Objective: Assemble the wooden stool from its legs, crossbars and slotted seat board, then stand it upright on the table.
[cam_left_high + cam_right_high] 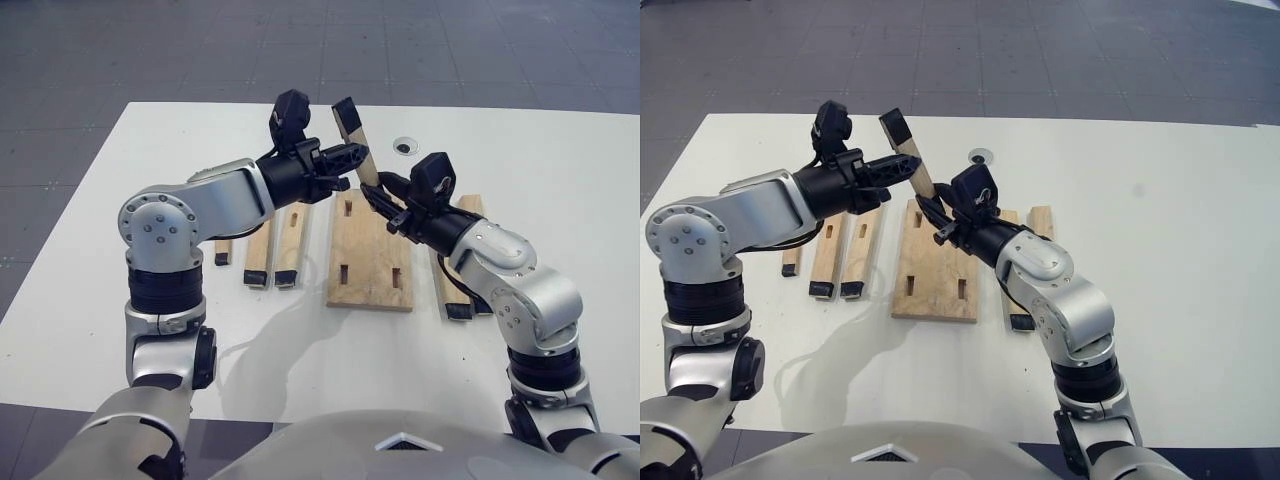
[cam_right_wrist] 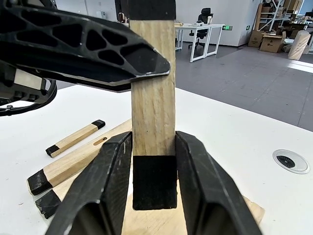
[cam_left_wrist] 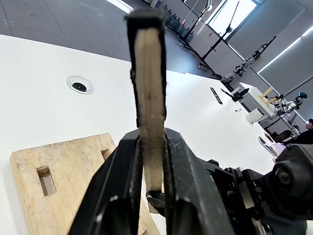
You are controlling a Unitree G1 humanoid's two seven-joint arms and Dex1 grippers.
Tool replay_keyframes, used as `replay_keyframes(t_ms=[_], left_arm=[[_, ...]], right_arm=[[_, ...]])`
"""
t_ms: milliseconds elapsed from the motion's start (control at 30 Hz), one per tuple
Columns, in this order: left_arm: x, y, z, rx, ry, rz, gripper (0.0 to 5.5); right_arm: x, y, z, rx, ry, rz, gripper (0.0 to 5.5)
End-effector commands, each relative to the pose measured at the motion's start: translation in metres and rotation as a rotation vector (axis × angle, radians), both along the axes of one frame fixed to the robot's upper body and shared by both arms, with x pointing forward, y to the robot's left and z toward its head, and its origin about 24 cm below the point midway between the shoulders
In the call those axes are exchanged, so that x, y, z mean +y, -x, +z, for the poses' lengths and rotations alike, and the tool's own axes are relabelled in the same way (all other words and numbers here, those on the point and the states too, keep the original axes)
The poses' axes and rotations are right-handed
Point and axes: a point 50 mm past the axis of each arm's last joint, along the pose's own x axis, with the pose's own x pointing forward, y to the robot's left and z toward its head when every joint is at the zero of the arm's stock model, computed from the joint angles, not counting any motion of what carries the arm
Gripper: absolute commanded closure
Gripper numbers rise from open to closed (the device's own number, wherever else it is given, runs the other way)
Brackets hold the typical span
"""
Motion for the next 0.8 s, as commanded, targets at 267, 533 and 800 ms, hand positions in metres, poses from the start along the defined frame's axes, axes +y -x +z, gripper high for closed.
replay_keyframes(t_ms=[267,533,800], left_arm=[[0.004,-0.008,0.007,-0.050,0.073,0.102,5.09],[0.002,-0.003,0.001,-0.054,0.021,0.078,5.09],[0.014,-0.007,-0.003,-0.131,-0.083,0.199,5.09]], right_arm=[[0.003,-0.002,0.007,-0.038,-0.011,0.017,4.21],[0.001,-0.004,0.006,-0.028,0.003,0.016,3.30],[0.000,-0.007,0.003,-0.028,0.026,-0.014,1.88]])
